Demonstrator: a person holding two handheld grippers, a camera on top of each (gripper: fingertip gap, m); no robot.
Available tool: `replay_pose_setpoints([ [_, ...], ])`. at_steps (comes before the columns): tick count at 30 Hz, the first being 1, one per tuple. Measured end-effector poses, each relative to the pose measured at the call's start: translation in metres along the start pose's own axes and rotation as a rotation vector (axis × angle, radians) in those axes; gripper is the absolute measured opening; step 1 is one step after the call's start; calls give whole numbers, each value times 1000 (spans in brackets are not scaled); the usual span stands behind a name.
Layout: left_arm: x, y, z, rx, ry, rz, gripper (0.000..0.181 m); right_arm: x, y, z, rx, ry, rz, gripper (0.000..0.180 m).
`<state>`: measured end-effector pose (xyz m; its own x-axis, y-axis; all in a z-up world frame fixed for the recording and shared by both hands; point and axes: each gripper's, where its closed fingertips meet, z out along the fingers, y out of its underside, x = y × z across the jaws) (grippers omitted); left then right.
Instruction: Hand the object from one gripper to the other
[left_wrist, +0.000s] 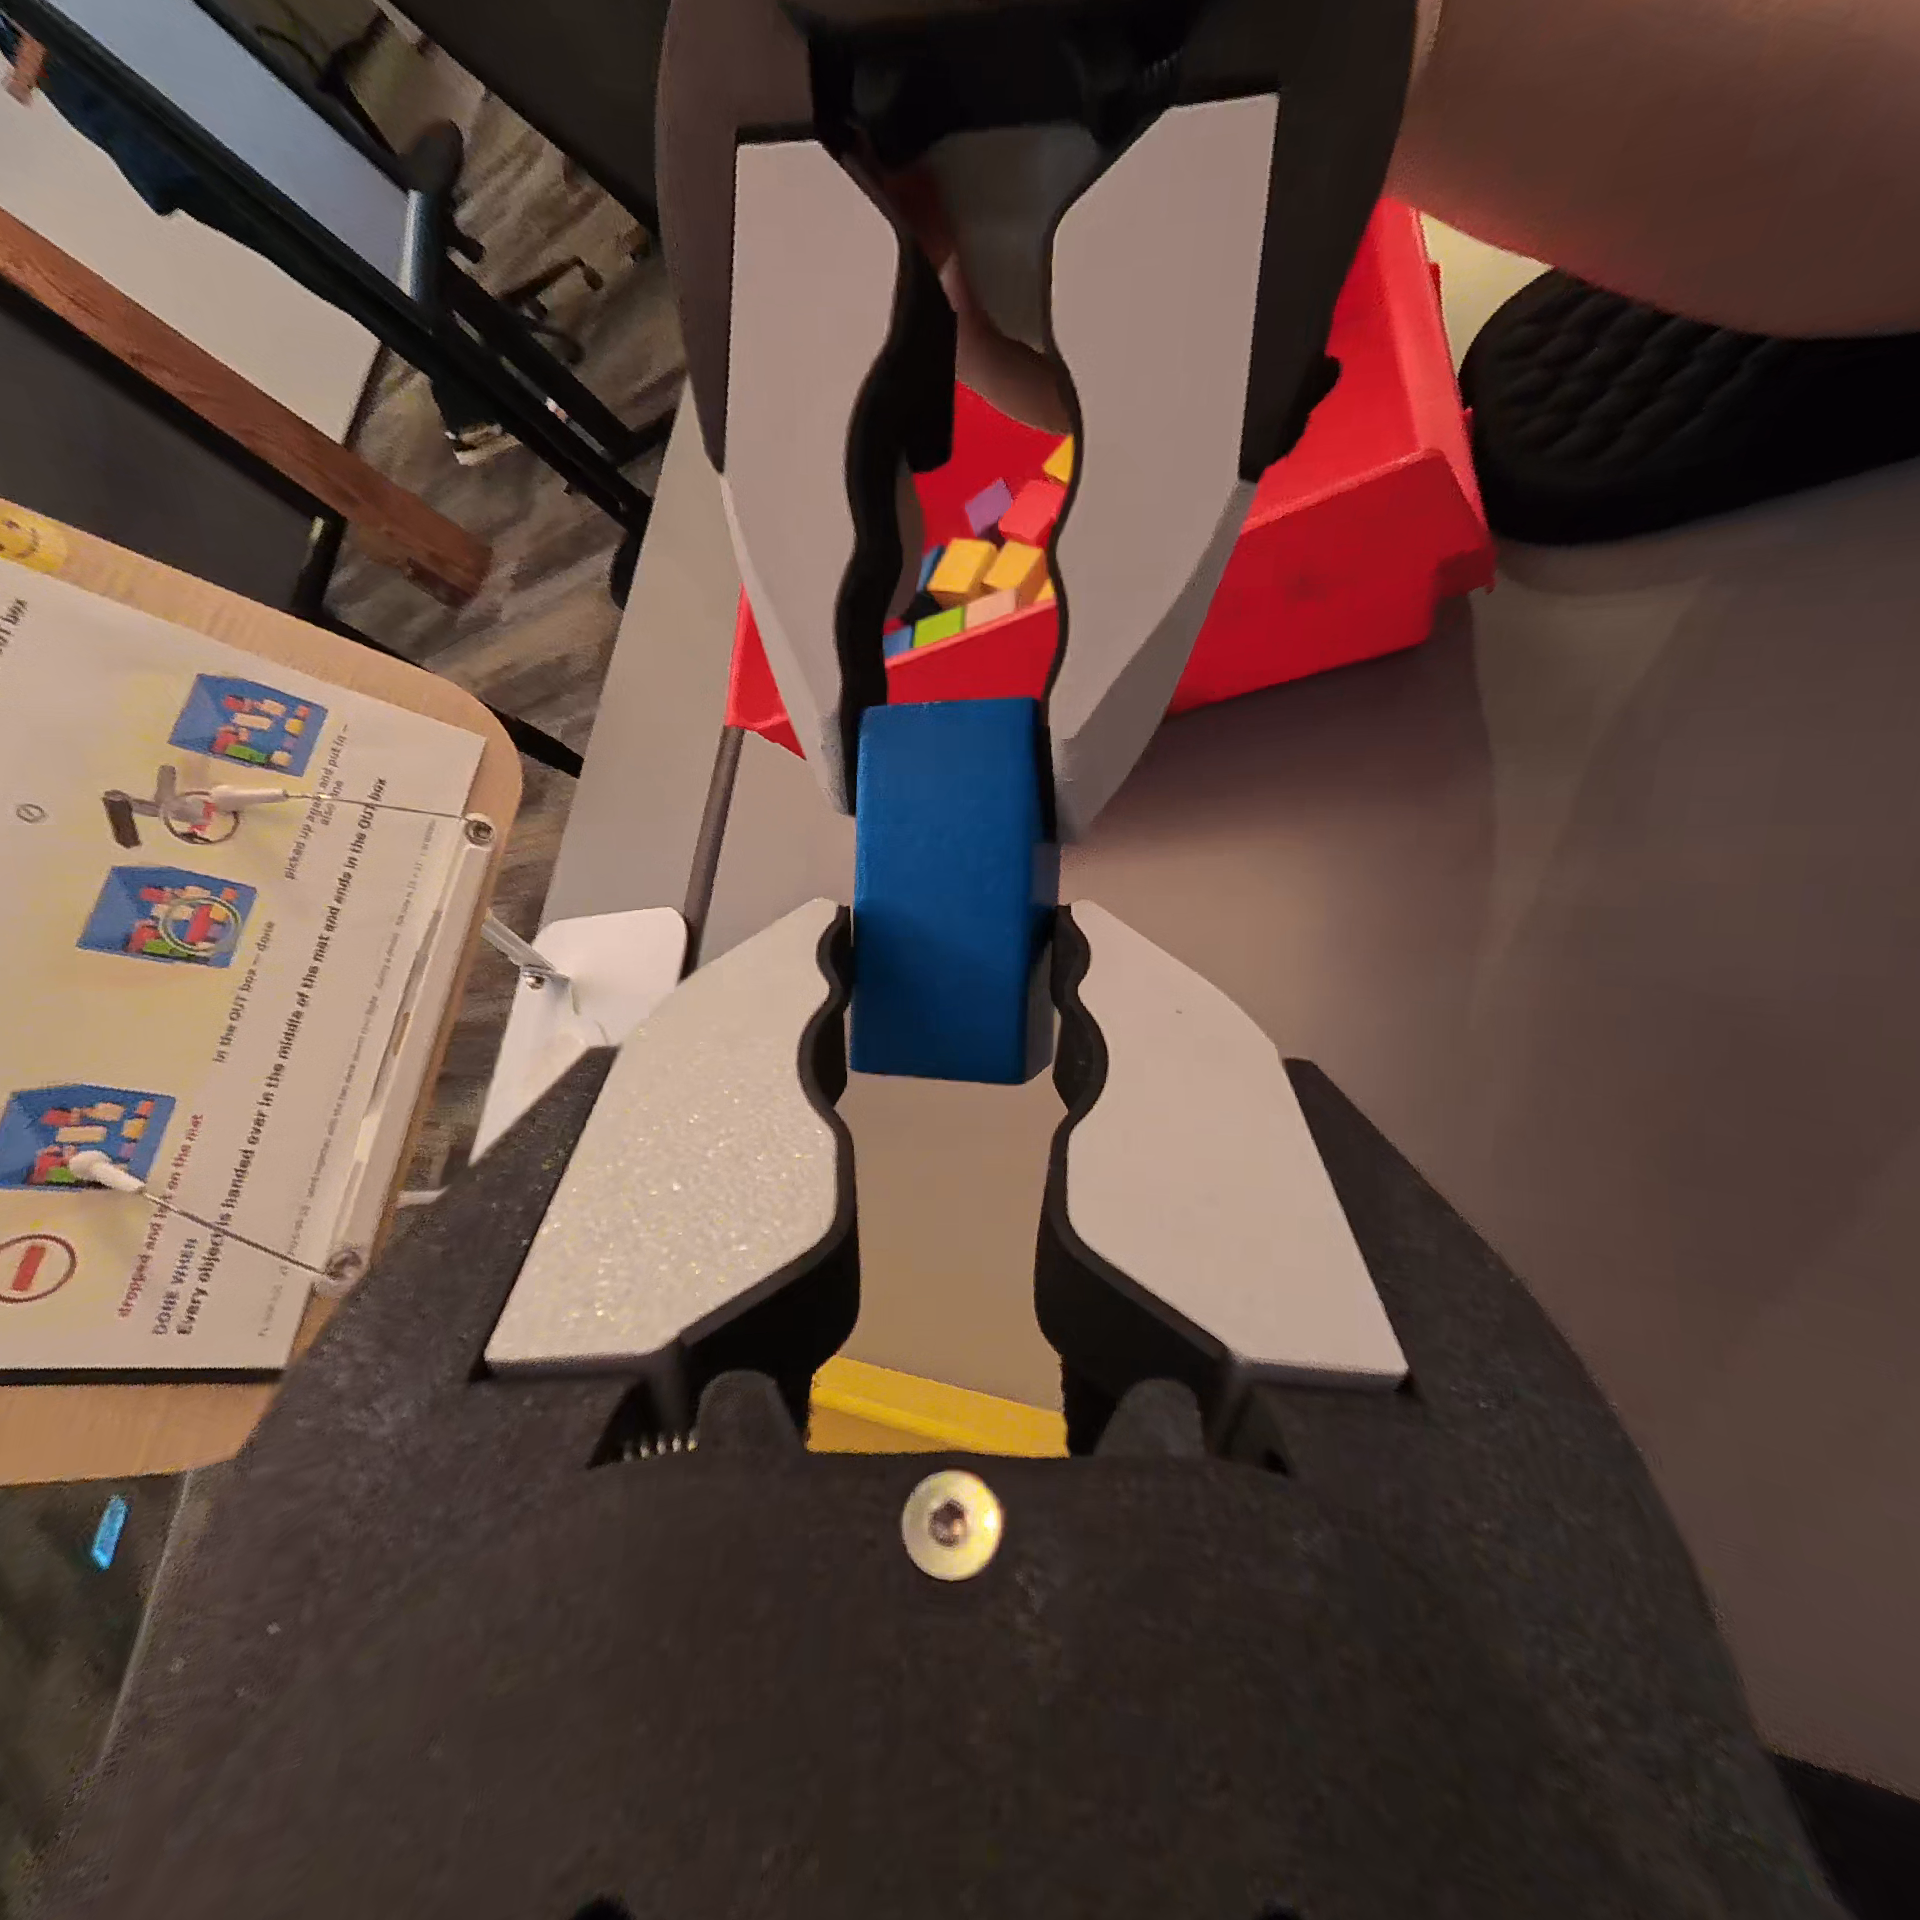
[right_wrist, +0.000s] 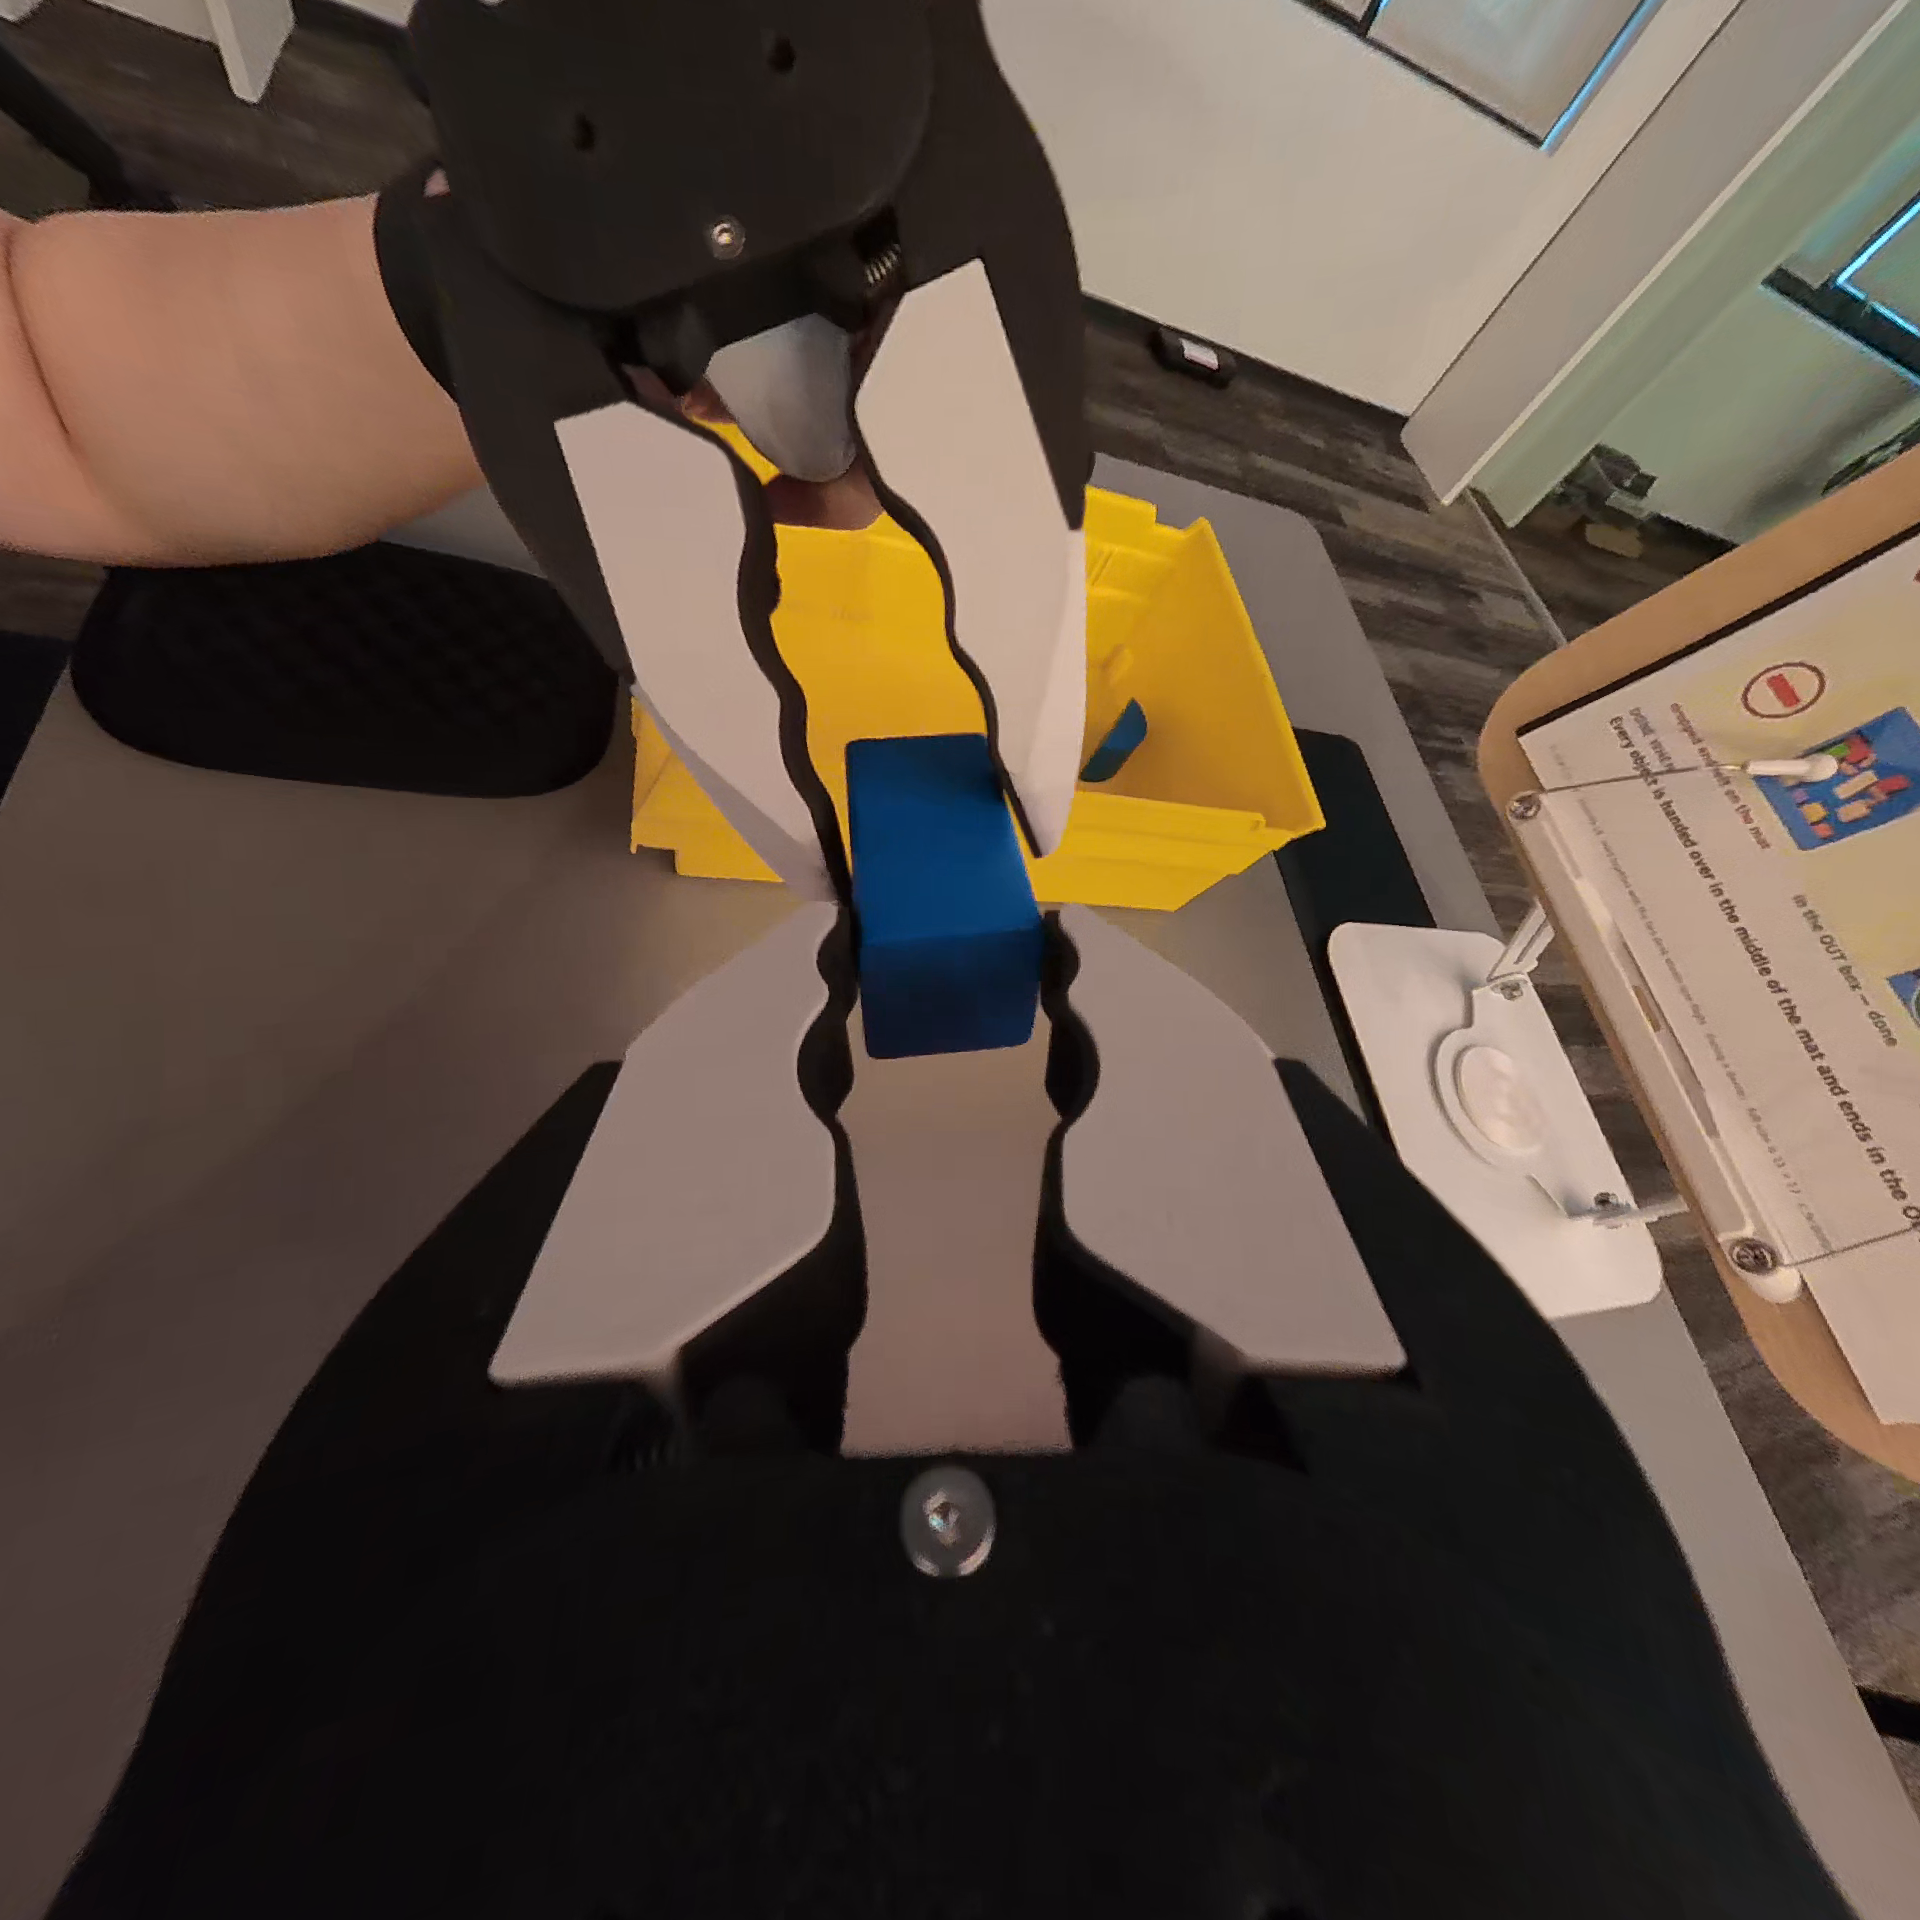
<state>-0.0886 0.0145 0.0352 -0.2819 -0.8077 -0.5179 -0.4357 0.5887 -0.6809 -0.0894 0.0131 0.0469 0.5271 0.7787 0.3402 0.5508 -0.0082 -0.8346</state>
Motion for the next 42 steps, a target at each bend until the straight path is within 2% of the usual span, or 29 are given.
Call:
replay_pose_setpoints([
  [3,-3,-6,0,15,1,-9,42,11,7,-15,-67,65,-39,35],
  [7,-10,-21,-14,87,47,-108,50,43,30,-75,-155,224,3,35],
  [11,-22,-35,-27,156,76,-197,44,56,87,-143,-273,294,181,35],
  [13,-23,-39,-28,161,84,-201,43,42,118,-160,-313,219,244,35],
  [17,-9,-42,-22,167,115,-157,42,8,165,-157,-345,-10,325,35],
  [22,5,-32,-14,158,177,-170,33,-19,202,-120,-394,-277,400,35],
  [27,6,-38,-19,205,212,-204,33,-23,221,-106,-439,-287,315,35],
  [31,8,-40,-24,214,224,-204,33,-27,241,-104,-548,-295,310,36],
  [42,14,-42,-32,215,228,-189,32,-30,252,-112,-632,-272,356,35],
])
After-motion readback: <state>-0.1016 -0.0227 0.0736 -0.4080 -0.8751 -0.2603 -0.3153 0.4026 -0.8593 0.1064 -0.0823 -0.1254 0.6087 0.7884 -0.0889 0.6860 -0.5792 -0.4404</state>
